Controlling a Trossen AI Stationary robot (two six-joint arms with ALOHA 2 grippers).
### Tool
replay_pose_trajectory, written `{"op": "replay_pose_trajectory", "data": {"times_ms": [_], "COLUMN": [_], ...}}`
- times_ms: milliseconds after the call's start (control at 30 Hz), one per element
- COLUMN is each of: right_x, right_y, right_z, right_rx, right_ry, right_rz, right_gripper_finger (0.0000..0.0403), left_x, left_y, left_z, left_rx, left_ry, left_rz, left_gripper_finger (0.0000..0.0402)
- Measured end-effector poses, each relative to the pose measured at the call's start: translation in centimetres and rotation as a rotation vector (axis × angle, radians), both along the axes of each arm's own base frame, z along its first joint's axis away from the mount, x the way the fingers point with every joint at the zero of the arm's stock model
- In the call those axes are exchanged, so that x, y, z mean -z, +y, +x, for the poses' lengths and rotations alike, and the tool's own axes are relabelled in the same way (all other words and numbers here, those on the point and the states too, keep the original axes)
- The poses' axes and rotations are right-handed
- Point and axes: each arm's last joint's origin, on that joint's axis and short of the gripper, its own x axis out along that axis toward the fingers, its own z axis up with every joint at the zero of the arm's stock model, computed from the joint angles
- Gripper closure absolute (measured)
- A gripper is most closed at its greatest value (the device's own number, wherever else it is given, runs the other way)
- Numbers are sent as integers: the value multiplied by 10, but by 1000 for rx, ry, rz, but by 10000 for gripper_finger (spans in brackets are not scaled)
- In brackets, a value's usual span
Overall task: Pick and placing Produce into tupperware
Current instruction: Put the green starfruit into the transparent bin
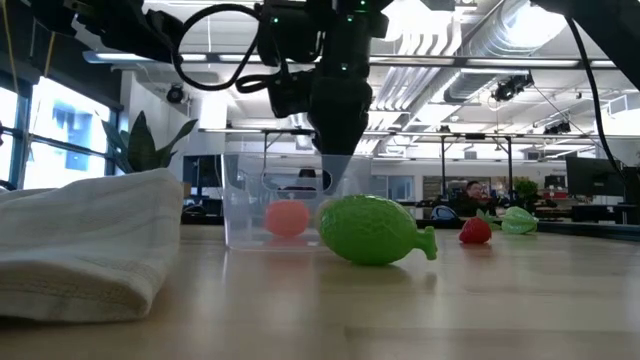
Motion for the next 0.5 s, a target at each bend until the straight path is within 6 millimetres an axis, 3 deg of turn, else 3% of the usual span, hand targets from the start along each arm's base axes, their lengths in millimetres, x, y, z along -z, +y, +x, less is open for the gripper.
{"op": "replay_pose_trajectory", "data": {"times_ms": [267, 500], "right_x": [-6, -30], "right_y": [-1, -1], "right_z": [2, 3], "right_rx": [1, -11], "right_ry": [-16, -23], "right_rz": [-11, -16], "right_gripper_finger": [86, 86], "left_x": [0, 0], "left_y": [0, 0], "left_z": [0, 0], "left_rx": [0, 0], "left_ry": [0, 0], "left_rz": [0, 0], "left_gripper_finger": [399, 399]}}
